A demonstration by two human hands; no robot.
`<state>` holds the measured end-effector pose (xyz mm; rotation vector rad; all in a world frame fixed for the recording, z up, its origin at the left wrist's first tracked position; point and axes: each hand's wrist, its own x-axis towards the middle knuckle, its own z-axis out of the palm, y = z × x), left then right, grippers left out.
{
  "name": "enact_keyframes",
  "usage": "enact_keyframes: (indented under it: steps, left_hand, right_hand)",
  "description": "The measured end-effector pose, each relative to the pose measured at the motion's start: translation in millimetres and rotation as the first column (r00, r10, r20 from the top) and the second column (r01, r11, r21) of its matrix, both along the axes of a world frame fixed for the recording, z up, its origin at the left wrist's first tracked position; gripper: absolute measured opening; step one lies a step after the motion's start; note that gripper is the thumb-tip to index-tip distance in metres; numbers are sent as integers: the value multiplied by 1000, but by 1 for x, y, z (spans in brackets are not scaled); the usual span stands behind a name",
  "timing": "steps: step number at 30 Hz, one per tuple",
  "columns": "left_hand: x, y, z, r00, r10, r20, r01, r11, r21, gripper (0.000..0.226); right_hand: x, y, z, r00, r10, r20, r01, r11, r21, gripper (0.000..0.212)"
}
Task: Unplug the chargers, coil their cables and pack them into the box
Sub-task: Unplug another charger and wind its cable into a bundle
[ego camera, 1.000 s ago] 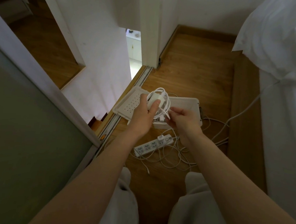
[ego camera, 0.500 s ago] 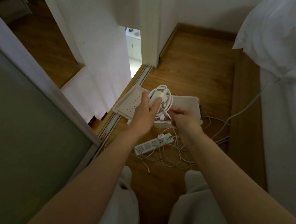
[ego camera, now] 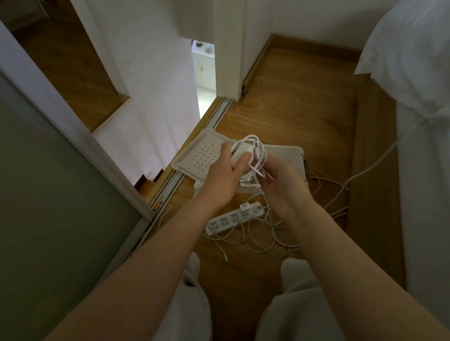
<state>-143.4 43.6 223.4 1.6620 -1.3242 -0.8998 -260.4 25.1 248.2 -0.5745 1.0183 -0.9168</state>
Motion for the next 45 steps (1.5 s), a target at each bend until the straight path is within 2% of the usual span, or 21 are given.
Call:
enact_keyframes:
  steps: [3,8,10,12,14,19,23,25,27,30,33,36,38,39,41,43,45]
  left_hand:
    - [-1,0,-1,1000,-3,23,2,1000,17,22]
    - [4,3,-3,992,-57,109,59,998,-14,33]
    - [4,4,-3,987,-74,139,79,997,-28,34]
    - [3,3,-3,983,-83,165,89,996,-27,35]
    - [3,2,-4,983,-73,166,74,997,0,36]
    - [7,-2,-7,1000,-22,17,18,983,181,33]
    - [11,-4,-6,1000,16,-13,-13,976,218,39]
    - [12,-4,-2,999,34,0,-34,978,204,35]
    - [14,-4,1,999,41,15,-43,984,171,33]
    - [12,-4,9,996,86,-33,-82,991,105,28]
    - [3,-2,21,983,107,-149,-102,994,39,26]
    - [-5,2,24,981,85,-175,-89,996,-12,20]
    - [-4,4,23,990,72,-121,-76,997,-33,19]
    - [-2,5,22,994,67,-81,-71,996,-45,20]
    - [3,8,20,999,48,10,-47,997,-63,26]
    - [8,10,18,996,30,85,-24,997,-67,36]
    - [11,12,16,994,6,113,1,998,-65,40]
  right_hand:
    - [4,3,-3,933,22,-359,-108,969,-221,32]
    - [1,-2,-8,879,5,-477,-144,956,-255,22]
    - [0,-4,-10,812,-54,-581,-187,919,-347,18]
    - [0,-3,-9,692,-170,-702,-249,856,-453,17]
    - [0,-1,-6,618,-251,-745,-303,798,-520,19]
    - [3,11,-1,617,-218,-756,-457,683,-570,26]
    - [4,14,1,647,-235,-726,-476,619,-625,31]
    - [4,16,9,721,-236,-651,-415,606,-679,25]
    - [3,16,19,833,-217,-509,-261,657,-707,24]
    - [-3,7,31,928,-215,-303,9,829,-560,19]
    - [-11,-7,32,961,-271,-57,255,946,-199,15]
    - [-12,-14,25,916,-355,184,313,923,225,12]
    - [-12,-14,18,902,-357,241,259,897,359,13]
    - [-10,-14,15,917,-327,228,227,899,374,12]
    - [-7,-12,9,970,-221,99,182,935,306,10]
    - [-4,-11,5,985,-142,-96,155,976,153,6]
    - [-3,-11,3,977,-65,-204,71,997,22,11]
